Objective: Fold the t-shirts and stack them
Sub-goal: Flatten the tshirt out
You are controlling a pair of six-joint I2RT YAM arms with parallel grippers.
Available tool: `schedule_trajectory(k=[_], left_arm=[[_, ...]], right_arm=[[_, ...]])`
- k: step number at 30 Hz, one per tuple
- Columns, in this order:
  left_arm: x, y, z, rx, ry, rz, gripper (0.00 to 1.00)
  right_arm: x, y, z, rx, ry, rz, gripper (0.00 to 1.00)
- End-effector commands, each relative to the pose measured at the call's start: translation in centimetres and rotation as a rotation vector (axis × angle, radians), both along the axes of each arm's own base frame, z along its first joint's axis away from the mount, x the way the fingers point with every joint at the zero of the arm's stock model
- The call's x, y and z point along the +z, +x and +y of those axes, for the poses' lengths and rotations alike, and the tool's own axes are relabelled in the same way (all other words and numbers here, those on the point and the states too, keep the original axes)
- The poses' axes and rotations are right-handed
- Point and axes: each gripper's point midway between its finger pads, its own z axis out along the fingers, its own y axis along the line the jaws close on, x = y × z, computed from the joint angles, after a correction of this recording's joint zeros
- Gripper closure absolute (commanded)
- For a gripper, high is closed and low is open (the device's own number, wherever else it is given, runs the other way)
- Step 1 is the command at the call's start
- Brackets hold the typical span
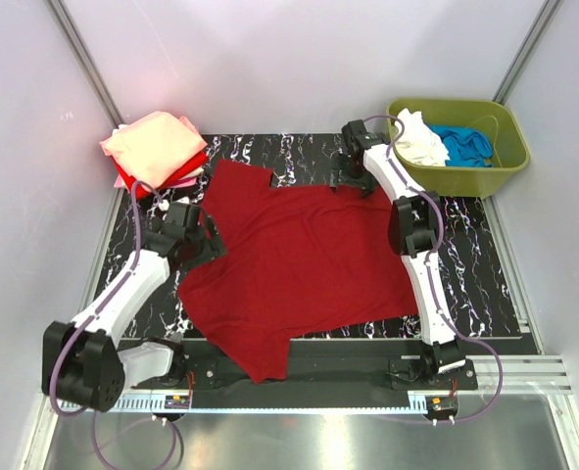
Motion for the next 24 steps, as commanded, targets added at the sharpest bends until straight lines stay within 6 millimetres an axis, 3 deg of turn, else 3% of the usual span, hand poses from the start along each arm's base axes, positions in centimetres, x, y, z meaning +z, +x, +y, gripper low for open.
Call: schedule_trajectory(k=[1, 4, 5, 10, 13, 16, 19, 20, 22, 23, 24], left_arm=[[2.1, -0.4, -0.4, -0.047, -0.021, -0.062, 0.21], [3.2, -0.9, -0.5, -0.075, -0.029, -0.095, 0.21], [3.4, -1.1, -0.5, -0.079, -0.029, -0.098, 0.21], [4.6, -1.8, -0.4, -0.098, -0.031, -0.142, 0.20], [4.7, -1.9, -0.1, -0.097, -0.018, -0.151, 0.20], [4.4, -2.2, 0.0, -0.092, -0.016, -0.131, 0.21], [4.4, -3.2, 0.2, -0.071, -0.012, -0.107, 0.23], [4.4, -3.7, -0.1, -0.081, -0.015, -0.095, 0.23], [4.4, -5.1, -0.2, -0.090, -0.004, -0.060, 0.23], [4.6, -5.9, -1.1, -0.114, -0.008, -0.053, 0.23], [4.8, -6.9, -1.1, -0.120, -0.005, -0.043, 0.22]], right_arm=[[-2.6, 0.7, 1.1, 0.010, 0.039, 0.023, 0.12], [-4.3, 2.3, 1.7, 0.008, 0.055, -0.005, 0.11], [-3.5, 3.0, 1.9, 0.008, 0.063, -0.038, 0.11], [-3.8, 6.0, 2.4, -0.023, 0.110, -0.142, 0.08], [-2.1, 8.1, 2.7, -0.036, 0.125, -0.236, 0.04], [1.2, 9.8, 2.3, -0.056, 0.108, -0.341, 0.01], [6.1, 10.3, 2.8, -0.041, 0.154, -0.418, 0.00], [9.7, 10.2, 3.1, -0.032, 0.182, -0.467, 0.00], [12.1, 9.5, 3.5, -0.012, 0.215, -0.489, 0.00], [15.7, 9.0, 3.6, -0.007, 0.233, -0.537, 0.00], [16.1, 8.4, 3.4, -0.006, 0.230, -0.532, 0.00]])
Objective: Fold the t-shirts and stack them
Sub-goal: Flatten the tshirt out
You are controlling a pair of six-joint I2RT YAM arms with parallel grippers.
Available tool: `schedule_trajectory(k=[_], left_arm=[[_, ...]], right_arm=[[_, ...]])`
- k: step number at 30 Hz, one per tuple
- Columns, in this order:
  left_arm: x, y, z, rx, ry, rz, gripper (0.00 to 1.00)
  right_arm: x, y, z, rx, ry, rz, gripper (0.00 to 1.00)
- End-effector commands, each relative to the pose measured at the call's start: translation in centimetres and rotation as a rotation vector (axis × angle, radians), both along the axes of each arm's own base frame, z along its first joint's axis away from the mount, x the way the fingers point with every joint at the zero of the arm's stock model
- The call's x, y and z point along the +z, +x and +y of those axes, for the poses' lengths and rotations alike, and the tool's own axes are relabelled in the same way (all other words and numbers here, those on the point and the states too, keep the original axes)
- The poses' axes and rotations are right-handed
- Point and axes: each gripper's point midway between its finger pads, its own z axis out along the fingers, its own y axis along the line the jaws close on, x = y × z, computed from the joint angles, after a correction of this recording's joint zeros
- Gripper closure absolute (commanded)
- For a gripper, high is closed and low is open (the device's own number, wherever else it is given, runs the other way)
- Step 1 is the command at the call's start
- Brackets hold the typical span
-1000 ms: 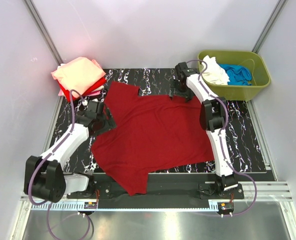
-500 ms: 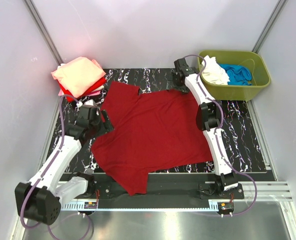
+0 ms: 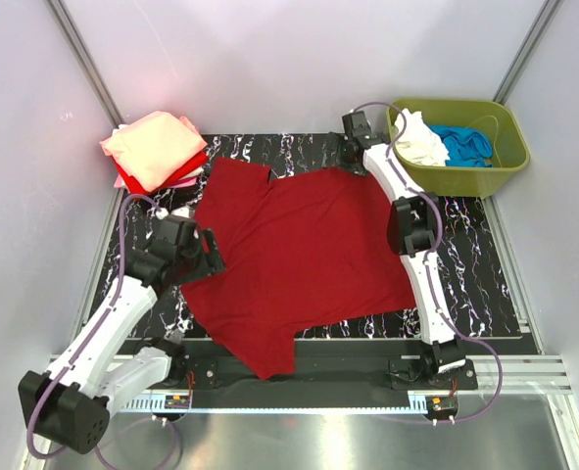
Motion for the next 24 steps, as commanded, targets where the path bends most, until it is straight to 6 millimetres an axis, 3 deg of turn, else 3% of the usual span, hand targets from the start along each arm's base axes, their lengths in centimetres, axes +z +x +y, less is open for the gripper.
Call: schedule_trajectory(k=[1, 2, 4, 5, 9, 10, 11, 12, 13, 14, 15, 16, 17, 19, 20, 22, 24], left_arm=[[1.5, -2.7, -0.5, 0.006, 0.002, 0.010, 0.22], [1.6, -3.6, -1.3, -0.027, -0.002, 0.018, 0.22], [1.9, -5.7, -1.5, -0.042, -0.023, 0.041, 0.24], [1.9, -7.1, -1.8, -0.053, -0.047, 0.054, 0.25], [0.3, -10.6, -2.6, -0.101, -0.111, 0.123, 0.32], [-0.1, -11.6, -3.3, -0.127, -0.139, 0.151, 0.33], [-1.2, -12.4, -3.4, -0.135, -0.144, 0.176, 0.34], [-1.6, -12.9, -3.7, -0.146, -0.157, 0.190, 0.35], [-1.9, -13.4, -4.1, -0.136, -0.176, 0.211, 0.36], [-2.7, -14.1, -4.5, -0.169, -0.178, 0.227, 0.37], [-3.0, -14.4, -4.8, -0.173, -0.188, 0.234, 0.37], [-3.4, -14.8, -5.1, -0.158, -0.206, 0.249, 0.36], [-4.2, -15.3, -5.7, -0.187, -0.212, 0.260, 0.36], [-4.9, -16.0, -6.7, -0.207, -0.237, 0.276, 0.34], [-5.7, -16.1, -7.4, -0.216, -0.249, 0.279, 0.32], [-6.4, -16.5, -8.3, -0.212, -0.266, 0.295, 0.32], [-7.5, -17.2, -9.4, -0.248, -0.264, 0.303, 0.30]], right_arm=[[14.9, -0.2, 1.5, 0.052, 0.130, -0.243, 0.00], [17.5, -1.2, 1.7, 0.067, 0.147, -0.268, 0.00], [19.0, -3.5, 2.6, 0.107, 0.156, -0.238, 0.00], [21.0, -4.9, 2.7, 0.125, 0.152, -0.252, 0.00], [23.1, -11.0, 4.0, 0.176, 0.108, -0.229, 0.00], [26.6, -13.4, 4.4, 0.187, 0.122, -0.303, 0.00], [23.3, -15.3, 4.3, 0.185, 0.105, -0.226, 0.00], [23.2, -16.8, 4.2, 0.185, 0.115, -0.221, 0.00], [26.0, -19.1, 4.2, 0.194, 0.158, -0.291, 0.00], [22.2, -21.1, 3.5, 0.166, 0.157, -0.201, 0.00], [21.9, -22.3, 3.1, 0.154, 0.176, -0.197, 0.00], [23.0, -24.4, 2.2, 0.141, 0.202, -0.220, 0.00], [19.8, -26.3, 1.3, 0.102, 0.202, -0.137, 0.01], [19.3, -29.1, -0.6, 0.053, 0.198, -0.128, 0.00], [16.8, -30.6, -1.5, 0.033, 0.177, -0.074, 0.00], [16.5, -32.7, -3.4, 0.002, 0.150, -0.079, 0.00], [14.9, -34.4, -4.7, -0.016, 0.114, -0.047, 0.00]])
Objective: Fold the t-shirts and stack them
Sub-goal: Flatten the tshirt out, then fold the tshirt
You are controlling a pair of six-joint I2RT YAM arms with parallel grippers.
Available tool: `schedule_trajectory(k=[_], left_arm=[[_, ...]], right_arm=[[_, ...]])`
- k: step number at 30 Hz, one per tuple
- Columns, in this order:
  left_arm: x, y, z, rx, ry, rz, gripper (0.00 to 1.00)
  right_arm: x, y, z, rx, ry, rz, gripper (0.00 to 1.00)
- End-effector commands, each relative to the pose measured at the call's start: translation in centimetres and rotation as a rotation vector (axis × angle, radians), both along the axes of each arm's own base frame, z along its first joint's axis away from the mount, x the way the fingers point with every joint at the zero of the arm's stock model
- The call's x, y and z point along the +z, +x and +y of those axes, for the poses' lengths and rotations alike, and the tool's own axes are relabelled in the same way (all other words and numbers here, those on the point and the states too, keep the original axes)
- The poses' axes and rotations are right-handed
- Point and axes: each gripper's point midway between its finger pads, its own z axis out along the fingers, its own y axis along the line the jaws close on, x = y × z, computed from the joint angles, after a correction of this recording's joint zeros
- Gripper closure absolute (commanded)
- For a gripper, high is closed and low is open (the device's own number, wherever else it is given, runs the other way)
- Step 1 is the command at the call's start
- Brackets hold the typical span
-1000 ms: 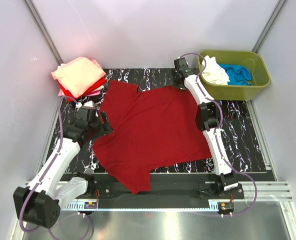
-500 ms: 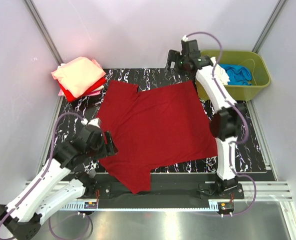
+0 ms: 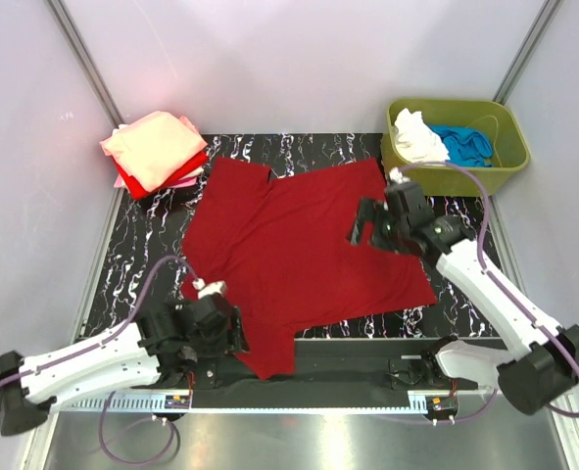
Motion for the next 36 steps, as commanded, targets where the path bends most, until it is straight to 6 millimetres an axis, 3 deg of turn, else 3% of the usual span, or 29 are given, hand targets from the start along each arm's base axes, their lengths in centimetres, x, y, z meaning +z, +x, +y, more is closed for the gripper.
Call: schedule_trajectory(k=[1, 5, 12, 15, 16, 18, 19, 22, 23, 25, 26, 28, 30, 36], left_arm=[[0.0, 0.2, -3.9, 0.045, -0.122, 0.007, 0.30], [-1.8, -0.5, -5.6, 0.027, -0.106, 0.022, 0.30], [-3.4, -0.2, -6.0, 0.042, -0.056, 0.014, 0.36], [-3.9, 0.1, -6.2, 0.058, -0.055, 0.011, 0.54], [-3.9, 0.1, -6.3, 0.060, -0.056, 0.007, 0.68], [-3.6, 0.6, -6.4, 0.069, -0.058, -0.012, 0.84], [-3.0, 0.9, -6.5, 0.072, -0.057, -0.025, 0.99], [-0.8, 2.0, -6.6, 0.088, -0.052, -0.079, 1.00], [-0.4, 2.1, -5.7, 0.095, -0.020, -0.090, 1.00], [1.9, 3.0, -5.6, 0.113, -0.039, -0.144, 1.00], [2.1, 3.0, -4.8, 0.117, -0.012, -0.152, 1.00], [3.1, 3.6, -4.3, 0.126, -0.015, -0.182, 1.00], [3.4, 3.8, -4.1, 0.128, -0.016, -0.191, 1.00], [3.2, 3.9, -3.6, 0.152, -0.039, -0.188, 1.00]], right_arm=[[-0.2, -2.3, -2.8, -0.095, -0.028, -0.010, 0.00], [-1.1, -4.2, -3.9, -0.098, -0.044, 0.007, 0.00], [-2.0, -5.4, -4.7, -0.099, -0.072, 0.034, 0.01], [-2.7, -5.7, -5.5, -0.128, -0.103, 0.050, 0.00], [-2.8, -5.8, -5.7, -0.139, -0.107, 0.054, 0.00], [-2.7, -5.9, -6.6, -0.214, -0.115, 0.062, 0.00], [-2.7, -6.0, -6.8, -0.276, -0.086, 0.077, 0.00], [-3.4, -6.5, -6.7, -0.337, -0.005, 0.140, 0.00], [-4.8, -7.1, -6.9, -0.369, 0.019, 0.190, 0.00], [-6.0, -7.1, -8.5, -0.466, 0.078, 0.236, 0.00], [-7.7, -7.6, -9.5, -0.511, 0.079, 0.275, 0.00], [-9.1, -7.4, -11.3, -0.596, 0.120, 0.299, 0.01], [-9.6, -7.2, -11.8, -0.651, 0.177, 0.331, 0.05], [-13.9, -7.6, -14.4, -0.845, 0.261, 0.392, 0.16]])
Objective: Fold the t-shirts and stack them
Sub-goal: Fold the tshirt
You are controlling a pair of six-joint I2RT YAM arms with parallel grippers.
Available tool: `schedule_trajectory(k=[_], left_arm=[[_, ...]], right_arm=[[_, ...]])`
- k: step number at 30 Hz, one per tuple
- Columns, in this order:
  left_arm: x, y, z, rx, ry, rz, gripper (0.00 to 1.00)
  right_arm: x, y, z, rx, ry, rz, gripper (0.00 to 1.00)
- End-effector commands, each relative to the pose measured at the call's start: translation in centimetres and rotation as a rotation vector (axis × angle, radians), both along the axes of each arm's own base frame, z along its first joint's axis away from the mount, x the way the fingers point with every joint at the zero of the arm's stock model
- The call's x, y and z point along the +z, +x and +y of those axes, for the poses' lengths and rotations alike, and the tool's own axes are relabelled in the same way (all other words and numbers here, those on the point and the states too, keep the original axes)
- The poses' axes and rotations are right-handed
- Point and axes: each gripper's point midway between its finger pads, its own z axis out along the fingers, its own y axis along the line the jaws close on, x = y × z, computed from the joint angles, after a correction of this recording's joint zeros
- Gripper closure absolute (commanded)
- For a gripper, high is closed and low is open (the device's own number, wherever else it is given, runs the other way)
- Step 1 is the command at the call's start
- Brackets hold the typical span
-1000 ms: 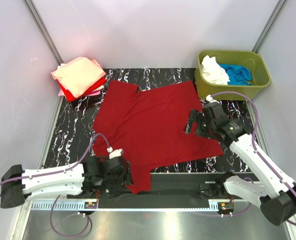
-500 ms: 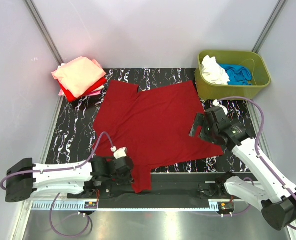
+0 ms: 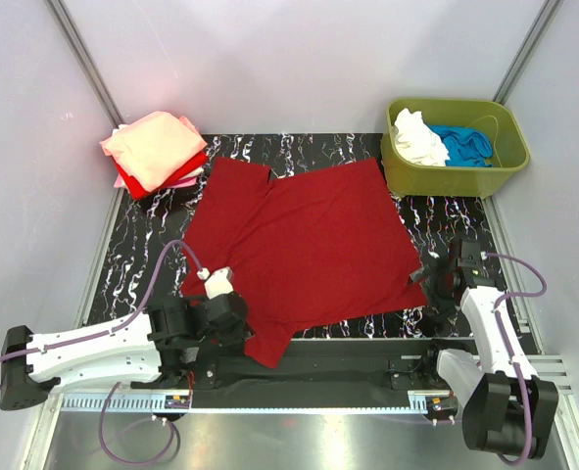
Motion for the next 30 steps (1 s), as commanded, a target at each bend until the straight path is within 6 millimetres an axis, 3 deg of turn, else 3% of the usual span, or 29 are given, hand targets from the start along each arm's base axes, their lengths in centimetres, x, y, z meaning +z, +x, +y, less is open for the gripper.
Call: schedule_trajectory(k=[1, 4, 11, 14, 18, 22, 26, 30], left_arm=[[0.1, 0.7, 0.6, 0.025, -0.001, -0.041, 1.00], [-0.2, 0.6, 0.9, 0.029, -0.007, -0.038, 1.00], [-0.5, 0.8, 1.3, 0.029, -0.008, -0.044, 1.00], [-0.5, 0.9, 1.4, 0.031, -0.009, -0.046, 1.00], [-0.6, 1.1, 1.8, 0.038, -0.003, -0.053, 1.00], [-0.8, 1.0, 2.3, 0.051, -0.002, -0.050, 1.00], [-0.3, 1.0, 2.7, 0.066, -0.014, -0.054, 1.00], [1.0, 0.9, 3.4, 0.070, -0.006, -0.061, 1.00]], right_arm=[[-1.3, 0.9, -0.7, -0.090, 0.044, -0.032, 0.18], [-2.2, 0.9, -2.6, -0.147, 0.015, -0.020, 0.23], [-2.1, 2.3, -5.3, -0.273, 0.020, -0.077, 0.35], [-3.5, 2.5, -5.1, -0.261, 0.050, -0.029, 0.36], [-6.9, 1.5, -4.0, -0.251, 0.105, 0.050, 0.42], [-6.9, 1.9, -3.9, -0.236, 0.115, 0.036, 0.58], [-5.5, 2.2, -3.8, -0.232, 0.110, -0.019, 0.89], [-4.0, 1.8, -2.7, -0.212, 0.153, -0.055, 1.00]])
